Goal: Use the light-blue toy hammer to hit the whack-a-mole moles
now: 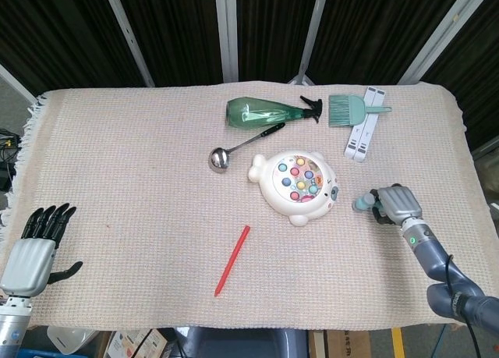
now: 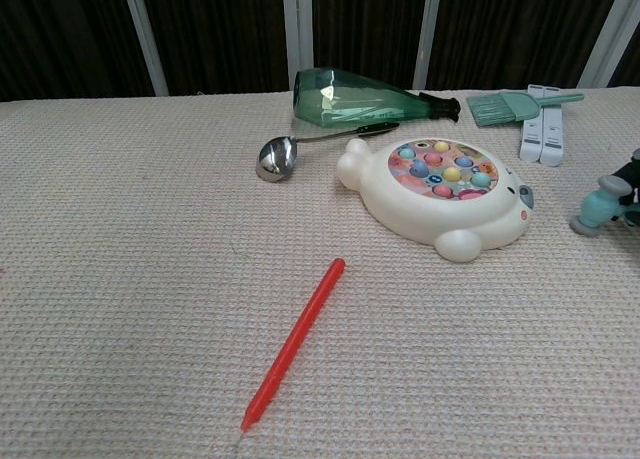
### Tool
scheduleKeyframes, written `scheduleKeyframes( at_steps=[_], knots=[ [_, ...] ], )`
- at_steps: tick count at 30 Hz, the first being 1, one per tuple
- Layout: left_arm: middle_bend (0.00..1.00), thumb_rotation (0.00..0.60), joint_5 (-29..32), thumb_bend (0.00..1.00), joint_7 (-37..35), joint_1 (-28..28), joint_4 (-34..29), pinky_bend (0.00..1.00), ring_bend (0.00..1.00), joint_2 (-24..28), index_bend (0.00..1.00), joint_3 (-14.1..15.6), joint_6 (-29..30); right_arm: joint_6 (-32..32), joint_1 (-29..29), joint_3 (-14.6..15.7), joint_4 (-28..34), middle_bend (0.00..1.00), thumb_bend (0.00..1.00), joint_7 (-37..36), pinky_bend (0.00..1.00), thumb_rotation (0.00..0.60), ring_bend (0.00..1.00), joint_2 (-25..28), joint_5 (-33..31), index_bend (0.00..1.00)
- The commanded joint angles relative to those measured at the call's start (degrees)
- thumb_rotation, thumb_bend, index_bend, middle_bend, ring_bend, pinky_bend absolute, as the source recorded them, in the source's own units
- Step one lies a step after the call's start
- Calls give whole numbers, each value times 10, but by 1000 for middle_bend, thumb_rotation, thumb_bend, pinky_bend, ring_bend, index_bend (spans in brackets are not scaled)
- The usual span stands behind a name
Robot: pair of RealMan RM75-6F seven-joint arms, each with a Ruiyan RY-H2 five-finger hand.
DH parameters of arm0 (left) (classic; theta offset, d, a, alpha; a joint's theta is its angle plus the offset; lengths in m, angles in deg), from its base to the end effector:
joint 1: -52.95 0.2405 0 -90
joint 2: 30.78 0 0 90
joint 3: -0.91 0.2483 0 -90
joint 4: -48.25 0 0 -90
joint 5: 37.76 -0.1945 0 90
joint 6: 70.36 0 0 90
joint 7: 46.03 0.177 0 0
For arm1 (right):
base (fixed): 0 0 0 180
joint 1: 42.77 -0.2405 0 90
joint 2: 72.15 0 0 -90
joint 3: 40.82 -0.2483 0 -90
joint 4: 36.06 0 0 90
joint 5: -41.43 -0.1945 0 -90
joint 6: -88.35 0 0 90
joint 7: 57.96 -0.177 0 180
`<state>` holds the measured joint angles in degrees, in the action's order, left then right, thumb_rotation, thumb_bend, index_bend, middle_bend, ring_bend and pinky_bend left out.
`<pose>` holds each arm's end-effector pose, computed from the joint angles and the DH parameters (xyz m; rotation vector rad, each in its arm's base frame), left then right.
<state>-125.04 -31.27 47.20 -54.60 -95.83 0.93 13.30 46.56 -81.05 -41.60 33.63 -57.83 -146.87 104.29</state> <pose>-0.2592 0.2026 0.1376 -1.4982 -0.8885 -0.8461 -0.3038 -0.3784 0.0732 1.7156 -1.1079 0.5017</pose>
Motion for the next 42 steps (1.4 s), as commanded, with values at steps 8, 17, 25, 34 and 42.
scheduleKeyframes(
  at_steps=[8,17,25,34,42],
  knots=[
    [12,600,1,148,-2,0,3,0,0,-1,0,-1,-1,7,6,-7,-3,516,632,-3,174,600,356,1,1,474],
    [12,600,2,148,-2,-2,3,0,0,-2,0,-2,-3,16,11,-11,-3,415,586,-2,137,600,269,2,-3,306],
    [12,600,3,148,2,-3,1,0,0,-2,0,-3,-5,23,14,-15,-5,379,504,0,115,600,238,1,-3,237],
    [12,600,3,148,4,-4,0,0,0,-2,0,-3,-5,26,18,-19,-6,315,352,3,59,600,186,1,-3,91],
    [12,600,3,148,1,-2,1,0,0,-2,0,-4,0,-7,33,-32,31,89,249,-1,0,600,6,24,1,0]
  ],
)
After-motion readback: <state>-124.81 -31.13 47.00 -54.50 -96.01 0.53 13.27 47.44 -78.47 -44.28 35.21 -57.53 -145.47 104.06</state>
